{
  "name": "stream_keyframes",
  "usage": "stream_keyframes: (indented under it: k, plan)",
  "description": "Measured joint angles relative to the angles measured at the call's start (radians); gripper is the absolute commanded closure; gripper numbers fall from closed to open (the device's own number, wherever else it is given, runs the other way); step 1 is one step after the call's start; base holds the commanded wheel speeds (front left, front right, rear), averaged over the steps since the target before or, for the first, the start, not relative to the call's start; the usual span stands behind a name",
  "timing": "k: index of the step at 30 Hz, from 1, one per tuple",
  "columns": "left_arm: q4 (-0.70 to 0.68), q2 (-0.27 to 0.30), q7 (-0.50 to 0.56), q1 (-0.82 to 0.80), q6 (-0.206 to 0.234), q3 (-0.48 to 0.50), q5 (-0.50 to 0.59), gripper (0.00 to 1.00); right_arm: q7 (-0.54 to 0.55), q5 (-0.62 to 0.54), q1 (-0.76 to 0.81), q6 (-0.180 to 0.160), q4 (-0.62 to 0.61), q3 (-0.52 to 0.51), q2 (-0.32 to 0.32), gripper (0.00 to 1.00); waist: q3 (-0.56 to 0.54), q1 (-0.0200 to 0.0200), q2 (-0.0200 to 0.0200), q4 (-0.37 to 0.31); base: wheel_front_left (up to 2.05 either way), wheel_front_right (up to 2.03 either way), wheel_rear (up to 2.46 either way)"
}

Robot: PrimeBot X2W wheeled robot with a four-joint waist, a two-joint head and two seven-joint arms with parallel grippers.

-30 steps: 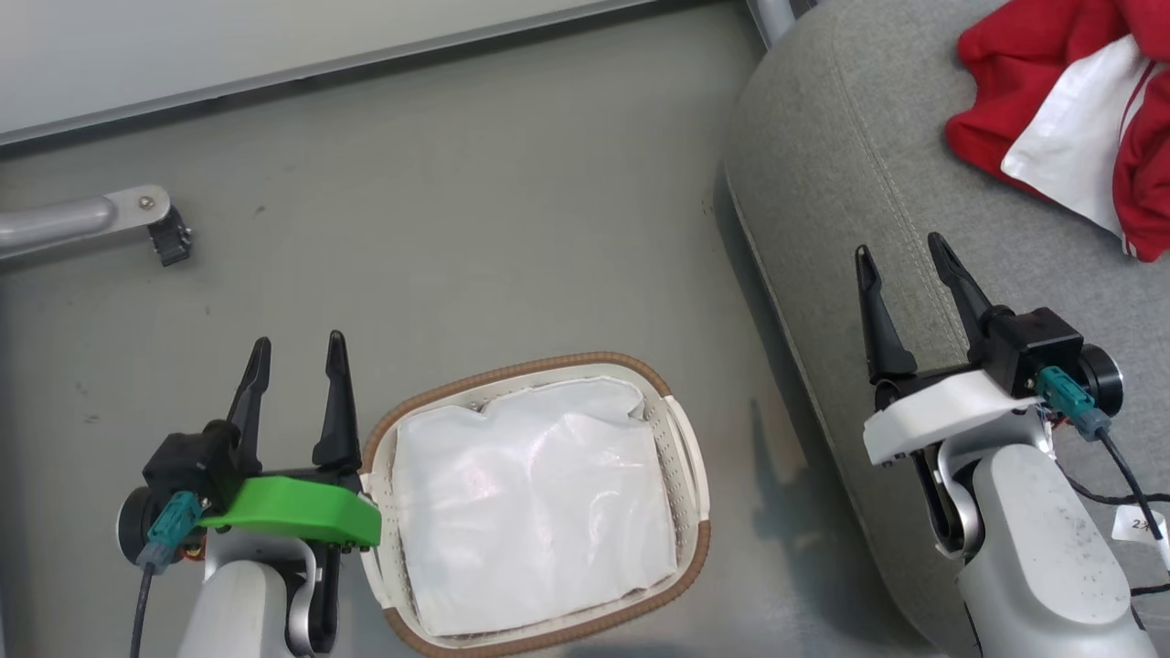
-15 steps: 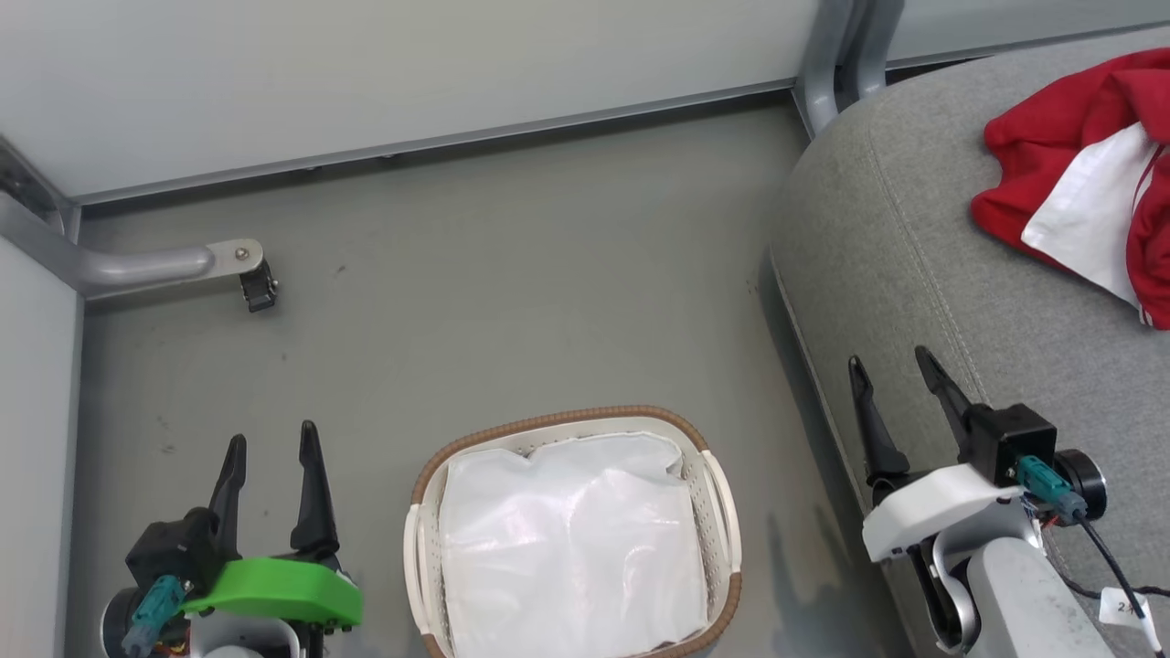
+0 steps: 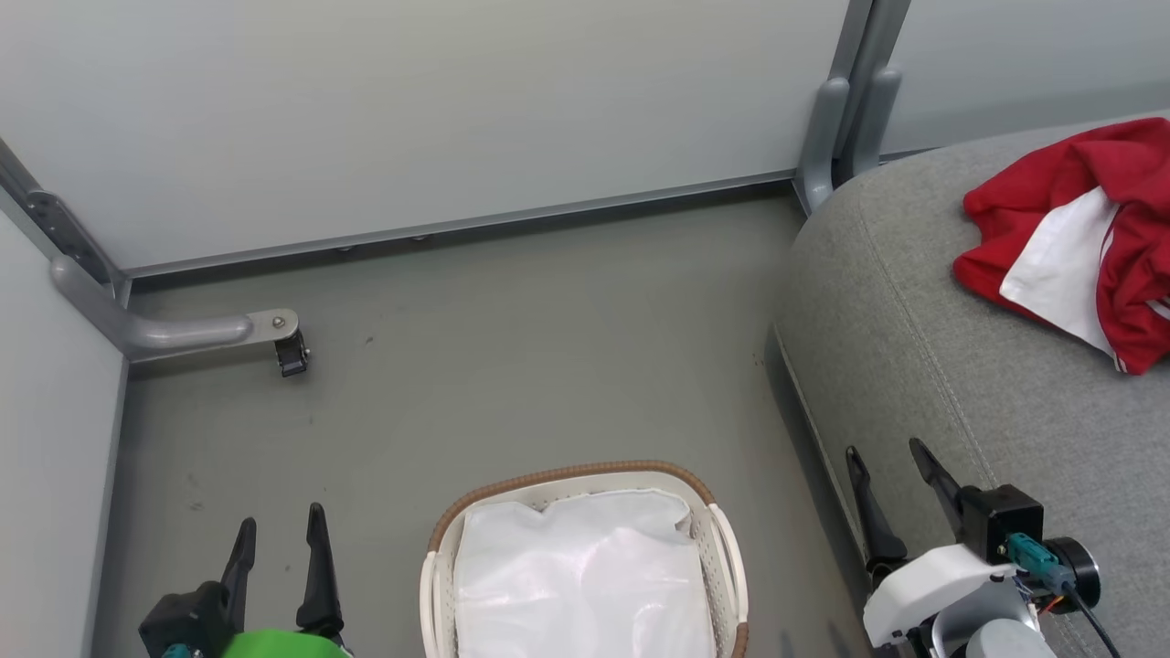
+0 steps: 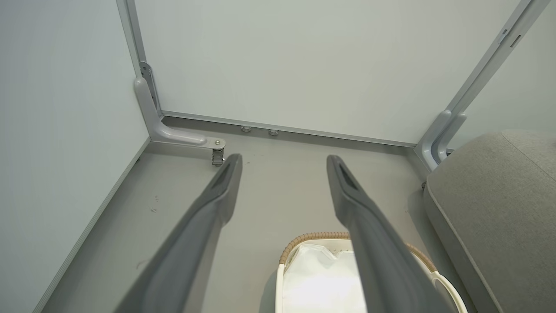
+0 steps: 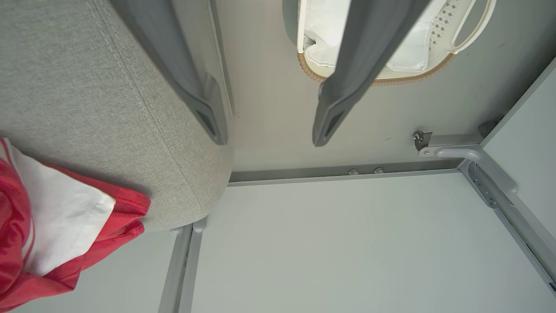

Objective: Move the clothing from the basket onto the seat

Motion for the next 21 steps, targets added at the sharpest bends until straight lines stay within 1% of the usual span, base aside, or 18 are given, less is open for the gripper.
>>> stream_keyframes:
  k: [8,10,11,15,21]
  plan:
    - [0.006,0.000,0.000,0.041,-0.004,-0.003,-0.012,0.00,0.000,0.004,0.032,0.000,0.010,0.025,0.002,0.00,-0.050,0.0000,0.0000,0.010,0.00,0.00,0.00]
    - [0.007,0.000,0.000,0.047,-0.010,-0.008,-0.035,0.00,0.000,0.004,0.035,0.000,0.015,0.031,0.002,0.00,-0.054,0.0000,0.0000,0.013,0.00,0.00,0.00]
    - [0.013,-0.001,0.000,0.048,-0.011,-0.010,-0.036,1.00,0.000,0.004,0.037,0.000,0.023,0.031,0.004,1.00,-0.054,0.0000,0.0000,0.013,0.00,0.00,0.00]
    - [0.044,-0.005,0.006,0.049,-0.011,-0.012,-0.043,1.00,0.007,0.012,0.053,0.000,0.050,0.031,0.009,1.00,-0.055,0.0000,0.0000,0.013,0.00,0.00,0.00]
    - [0.042,-0.006,0.037,0.047,-0.011,-0.005,-0.143,1.00,0.034,0.127,0.054,0.000,0.043,0.018,0.010,1.00,-0.056,0.0000,0.0000,0.012,0.00,0.00,0.00]
